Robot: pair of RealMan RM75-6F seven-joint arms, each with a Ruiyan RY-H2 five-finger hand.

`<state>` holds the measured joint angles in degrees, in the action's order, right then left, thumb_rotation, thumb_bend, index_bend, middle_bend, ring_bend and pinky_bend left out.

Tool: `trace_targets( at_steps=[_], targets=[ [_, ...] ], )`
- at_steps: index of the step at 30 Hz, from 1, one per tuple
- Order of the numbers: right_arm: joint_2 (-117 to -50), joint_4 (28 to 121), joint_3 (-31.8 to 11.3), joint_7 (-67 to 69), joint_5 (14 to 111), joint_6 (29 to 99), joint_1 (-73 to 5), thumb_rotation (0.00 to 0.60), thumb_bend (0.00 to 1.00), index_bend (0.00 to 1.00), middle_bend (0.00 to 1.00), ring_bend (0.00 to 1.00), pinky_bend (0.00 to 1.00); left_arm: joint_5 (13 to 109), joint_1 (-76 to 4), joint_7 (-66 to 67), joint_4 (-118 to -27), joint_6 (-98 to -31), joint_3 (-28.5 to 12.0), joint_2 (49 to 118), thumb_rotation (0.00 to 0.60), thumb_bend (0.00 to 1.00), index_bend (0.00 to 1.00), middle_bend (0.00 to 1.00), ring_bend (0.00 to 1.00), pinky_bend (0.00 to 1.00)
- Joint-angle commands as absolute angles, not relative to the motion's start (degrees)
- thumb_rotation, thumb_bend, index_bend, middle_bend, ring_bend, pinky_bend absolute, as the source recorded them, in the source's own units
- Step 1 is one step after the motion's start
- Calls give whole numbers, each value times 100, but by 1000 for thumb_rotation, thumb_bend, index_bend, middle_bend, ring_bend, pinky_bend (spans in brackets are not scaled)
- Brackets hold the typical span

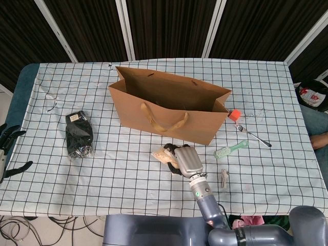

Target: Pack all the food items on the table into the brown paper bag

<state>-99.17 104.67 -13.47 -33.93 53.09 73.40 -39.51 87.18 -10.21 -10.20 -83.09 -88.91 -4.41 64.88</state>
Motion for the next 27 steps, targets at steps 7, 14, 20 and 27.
trace_targets(
  at_steps=[7,14,20,27],
  targets=[
    [-7625,13039,-1480,-2598,6765,8334,-2969,600,422,330,429,522,353,8732,-1034,-857,-8326,-8814,-440,6549,600,83,219,127,7,51],
    [-6487,13373,-2324,-2078,6701,8476,-2835,600,413,331,423,515,353,8722,-1034,-798,-8353,-8763,-447,6563,600,83,219,127,7,51],
    [-5875,12930,-3286,-1825,5681,8059,-3251,600,406,332,419,511,353,8722,-1033,-791,-8365,-8738,-452,6559,600,82,218,126,7,51],
    [-5650,11946,-3907,-1641,4409,7084,-4105,600,403,344,419,509,354,8694,-1017,-824,-8366,-8749,-488,6543,600,83,218,125,7,51]
  ],
)
